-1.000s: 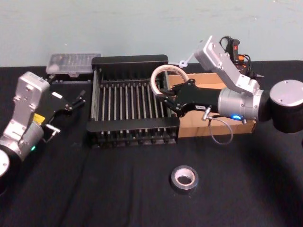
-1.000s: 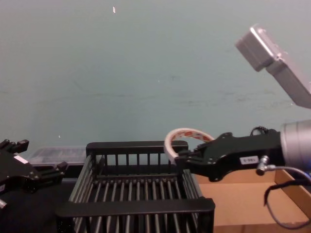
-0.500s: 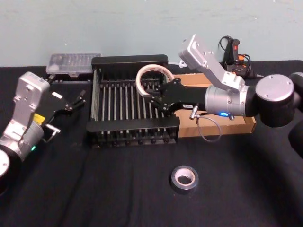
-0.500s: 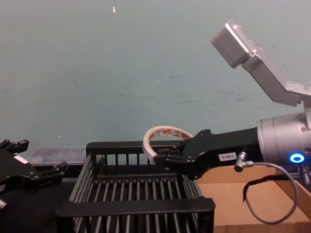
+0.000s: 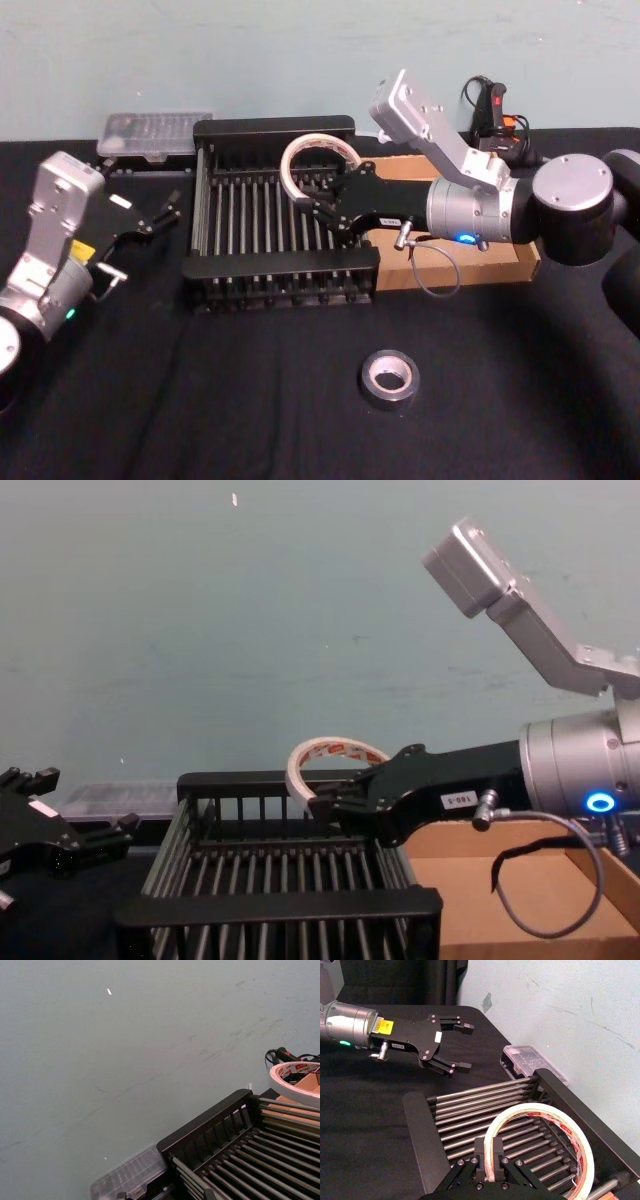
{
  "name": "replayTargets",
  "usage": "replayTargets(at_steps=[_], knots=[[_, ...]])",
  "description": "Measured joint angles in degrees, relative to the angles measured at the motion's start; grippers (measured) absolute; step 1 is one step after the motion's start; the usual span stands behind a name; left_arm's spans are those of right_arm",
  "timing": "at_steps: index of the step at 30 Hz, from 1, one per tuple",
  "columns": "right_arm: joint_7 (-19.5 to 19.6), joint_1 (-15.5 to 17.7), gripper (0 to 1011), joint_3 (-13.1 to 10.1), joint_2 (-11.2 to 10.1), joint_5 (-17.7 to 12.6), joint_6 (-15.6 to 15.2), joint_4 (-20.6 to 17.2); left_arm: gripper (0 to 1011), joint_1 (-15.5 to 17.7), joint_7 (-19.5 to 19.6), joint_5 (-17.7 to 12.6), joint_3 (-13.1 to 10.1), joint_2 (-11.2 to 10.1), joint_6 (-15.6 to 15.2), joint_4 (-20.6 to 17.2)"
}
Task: Pick up the white tape and place it into the black box , Pick up the silver tape and place it into the brown box.
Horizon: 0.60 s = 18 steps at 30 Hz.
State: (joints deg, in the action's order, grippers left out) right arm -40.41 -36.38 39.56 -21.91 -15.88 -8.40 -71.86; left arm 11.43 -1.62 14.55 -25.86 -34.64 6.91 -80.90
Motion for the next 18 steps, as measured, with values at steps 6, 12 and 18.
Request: replayTargets(at_steps=[6, 12, 18], knots=[[0.03, 0.08, 98, -0.05, -0.04, -0.02, -0.04, -0.08, 1001, 0.0, 0.0, 0.0, 0.0, 0.0, 0.0, 0.0], [0.05, 0.11, 225, -0.08, -0.06, -0.05, -0.06, -0.12, 1001, 0.0, 0.0, 0.0, 0.0, 0.0, 0.0, 0.0], [0.05, 0.15, 431, -0.12, -0.1, -0.08, -0.11, -0.17, 1001, 0.0, 0.0, 0.0, 0.0, 0.0, 0.0, 0.0]])
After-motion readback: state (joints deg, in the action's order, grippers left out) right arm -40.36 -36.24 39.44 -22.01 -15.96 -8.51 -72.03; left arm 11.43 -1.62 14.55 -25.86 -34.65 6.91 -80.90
